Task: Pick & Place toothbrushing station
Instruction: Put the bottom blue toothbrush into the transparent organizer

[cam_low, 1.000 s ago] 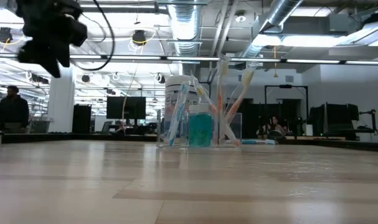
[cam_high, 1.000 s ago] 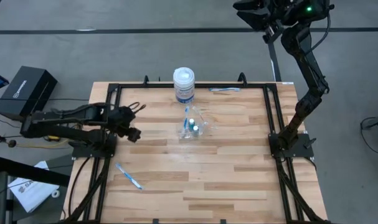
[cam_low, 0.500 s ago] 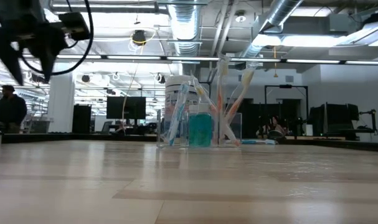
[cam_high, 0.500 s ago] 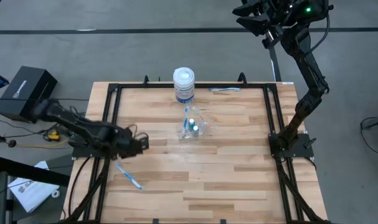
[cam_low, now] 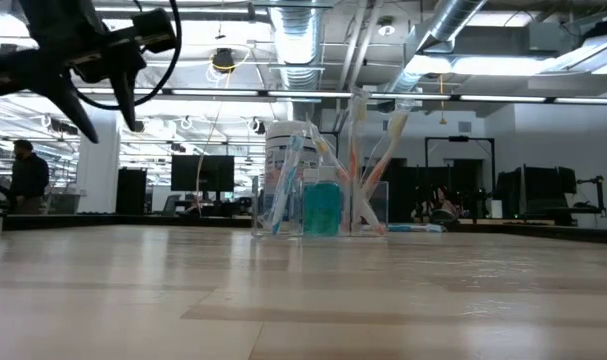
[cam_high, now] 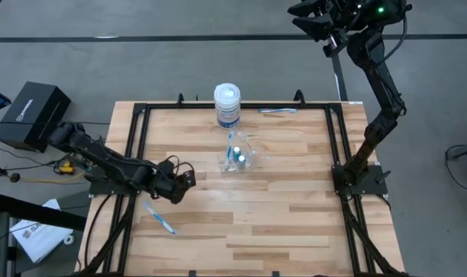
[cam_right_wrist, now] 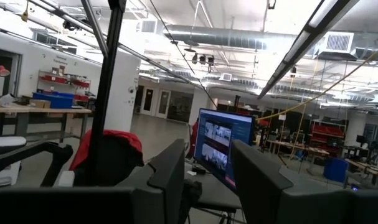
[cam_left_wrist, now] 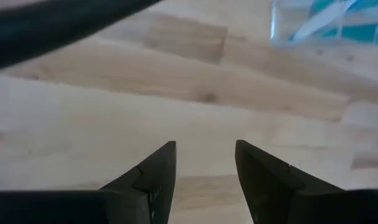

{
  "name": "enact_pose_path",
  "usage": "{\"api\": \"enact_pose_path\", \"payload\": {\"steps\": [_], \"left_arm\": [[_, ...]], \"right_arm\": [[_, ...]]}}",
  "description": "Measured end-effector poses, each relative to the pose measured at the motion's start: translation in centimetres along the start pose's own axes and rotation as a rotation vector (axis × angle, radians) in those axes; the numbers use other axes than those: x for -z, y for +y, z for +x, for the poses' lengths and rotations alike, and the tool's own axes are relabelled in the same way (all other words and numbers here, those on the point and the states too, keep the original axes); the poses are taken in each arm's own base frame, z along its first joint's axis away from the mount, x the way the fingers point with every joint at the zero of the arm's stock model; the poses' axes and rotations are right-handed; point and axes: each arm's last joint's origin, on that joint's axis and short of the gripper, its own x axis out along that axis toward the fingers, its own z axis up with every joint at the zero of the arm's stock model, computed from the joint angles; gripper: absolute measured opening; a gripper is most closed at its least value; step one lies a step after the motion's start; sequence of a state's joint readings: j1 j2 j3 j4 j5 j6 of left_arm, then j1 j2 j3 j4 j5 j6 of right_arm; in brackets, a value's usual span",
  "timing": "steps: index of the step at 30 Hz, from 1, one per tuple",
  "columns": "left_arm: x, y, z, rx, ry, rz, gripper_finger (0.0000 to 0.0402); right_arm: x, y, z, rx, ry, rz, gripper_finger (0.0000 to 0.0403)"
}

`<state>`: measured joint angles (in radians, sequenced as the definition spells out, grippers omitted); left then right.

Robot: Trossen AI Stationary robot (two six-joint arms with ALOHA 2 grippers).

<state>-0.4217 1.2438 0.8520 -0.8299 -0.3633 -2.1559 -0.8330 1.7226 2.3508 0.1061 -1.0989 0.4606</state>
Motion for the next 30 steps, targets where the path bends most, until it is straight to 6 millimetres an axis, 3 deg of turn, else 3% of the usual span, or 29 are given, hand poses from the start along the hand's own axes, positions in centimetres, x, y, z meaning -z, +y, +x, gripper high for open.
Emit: {"api": "enact_pose_path", "payload": {"steps": [5,12,16,19,23,26,30], "left_arm": [[-0.4,-0.3,-0.1,0.078,-0.104,0.035,0.0159],[0.3,-1.4,-0.2,0.181,-0.078,0.41,0.0159],[0.3,-1.4,-0.2,0.179,-0.074,0.407,0.0159],[0.3,-1.1,0.2,0.17,-0.078,0.317,0.0159],[0.5,1.0,2.1,0.056,-0.045,-0.012,0.0154],[1.5,2.0,3.6,-0.076,0.023,-0.057,0.0132],[1.9,1.4,4.9,-0.143,0.019,-0.077,0.0089]], "right_arm": [[0.0,0.0,0.0,-0.001,-0.003,0.005,0.012],[-0.3,-0.3,0.0,0.124,-0.068,0.012,0.012],[-0.3,-0.4,0.0,0.16,-0.093,0.055,0.012],[-0.3,-0.2,0.4,0.156,-0.102,0.059,0.012],[-0.4,0.1,0.8,0.139,-0.118,0.043,0.012],[-0.6,0.2,0.8,0.137,-0.124,-0.033,0.012],[-0.6,0.0,0.5,0.157,-0.12,-0.119,0.012]]}}
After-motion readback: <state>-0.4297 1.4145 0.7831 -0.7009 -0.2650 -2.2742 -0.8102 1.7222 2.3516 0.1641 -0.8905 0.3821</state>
